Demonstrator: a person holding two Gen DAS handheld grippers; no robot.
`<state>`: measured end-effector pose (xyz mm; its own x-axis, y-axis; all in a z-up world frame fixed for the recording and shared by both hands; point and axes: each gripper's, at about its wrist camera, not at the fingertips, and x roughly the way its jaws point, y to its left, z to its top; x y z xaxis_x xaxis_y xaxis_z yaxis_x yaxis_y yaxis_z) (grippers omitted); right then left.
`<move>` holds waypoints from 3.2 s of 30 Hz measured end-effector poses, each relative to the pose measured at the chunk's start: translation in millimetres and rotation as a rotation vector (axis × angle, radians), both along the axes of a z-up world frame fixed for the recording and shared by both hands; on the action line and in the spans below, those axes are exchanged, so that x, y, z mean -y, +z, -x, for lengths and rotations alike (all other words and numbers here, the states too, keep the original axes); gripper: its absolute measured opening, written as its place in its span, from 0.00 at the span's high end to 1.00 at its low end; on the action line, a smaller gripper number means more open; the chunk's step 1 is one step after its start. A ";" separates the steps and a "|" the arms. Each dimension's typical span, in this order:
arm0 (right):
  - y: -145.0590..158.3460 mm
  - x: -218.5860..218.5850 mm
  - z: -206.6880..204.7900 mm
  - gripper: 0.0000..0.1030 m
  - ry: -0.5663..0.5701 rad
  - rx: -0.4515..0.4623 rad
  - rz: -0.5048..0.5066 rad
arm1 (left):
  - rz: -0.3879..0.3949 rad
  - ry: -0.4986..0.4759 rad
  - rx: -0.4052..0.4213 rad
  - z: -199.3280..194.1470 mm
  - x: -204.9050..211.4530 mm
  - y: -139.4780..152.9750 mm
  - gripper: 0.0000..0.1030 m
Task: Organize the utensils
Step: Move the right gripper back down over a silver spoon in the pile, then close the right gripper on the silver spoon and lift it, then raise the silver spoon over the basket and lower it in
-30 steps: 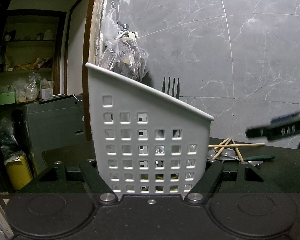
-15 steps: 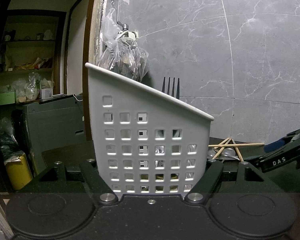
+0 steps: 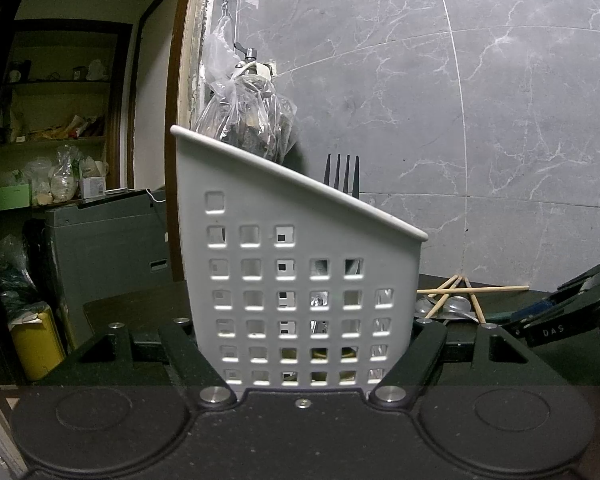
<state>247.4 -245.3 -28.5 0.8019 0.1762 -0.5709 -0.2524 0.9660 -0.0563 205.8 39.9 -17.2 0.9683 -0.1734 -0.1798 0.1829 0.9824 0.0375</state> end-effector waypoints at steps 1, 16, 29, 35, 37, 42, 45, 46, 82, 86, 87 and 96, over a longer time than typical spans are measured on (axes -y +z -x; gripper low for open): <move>-0.8 -0.6 -0.6 0.64 0.002 -0.008 0.007 | 0.000 0.000 0.000 0.0 0.0 0.0 0.26; 5.0 -2.8 76.2 0.66 0.237 -0.049 0.083 | 0.004 -0.007 -0.007 -0.8 -2.2 0.2 0.26; 9.1 -12.5 111.8 0.53 0.285 0.062 0.232 | 0.008 -0.005 -0.016 -2.7 -1.9 2.0 0.26; -8.5 -33.3 99.7 0.58 0.295 0.168 0.450 | 0.007 -0.006 -0.016 -2.5 -2.2 1.9 0.26; -12.3 -36.8 98.6 0.58 0.304 0.194 0.485 | 0.007 -0.005 -0.016 -2.3 -2.1 1.8 0.26; -18.7 -41.4 90.4 0.80 0.321 0.195 0.513 | 0.006 -0.006 -0.016 -2.5 -2.3 1.7 0.26; -20.7 -44.0 89.2 0.91 0.329 0.190 0.512 | 0.006 -0.006 -0.016 -2.4 -2.6 1.6 0.26; -21.0 -45.3 90.2 0.94 0.335 0.193 0.511 | 0.006 -0.006 -0.016 -2.3 -2.3 1.6 0.26; -24.4 -99.5 109.6 0.98 0.471 0.312 0.518 | 0.007 -0.005 -0.016 -2.4 -2.2 1.4 0.26; -3.5 -93.5 114.1 0.98 0.466 0.346 0.396 | 0.007 -0.005 -0.016 -2.5 -2.0 1.6 0.26; 2.8 -90.4 114.1 0.98 0.466 0.352 0.350 | 0.006 -0.005 -0.016 -2.4 -2.2 1.4 0.26; 50.5 -45.4 88.9 0.98 0.389 0.262 -0.160 | 0.007 -0.004 -0.016 -2.3 -2.2 1.4 0.26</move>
<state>158.4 -199.9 21.9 0.7724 0.5599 -0.2999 -0.5930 0.8048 -0.0247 208.1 42.1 -15.8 0.9645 -0.1789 -0.1941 0.1876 0.9819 0.0276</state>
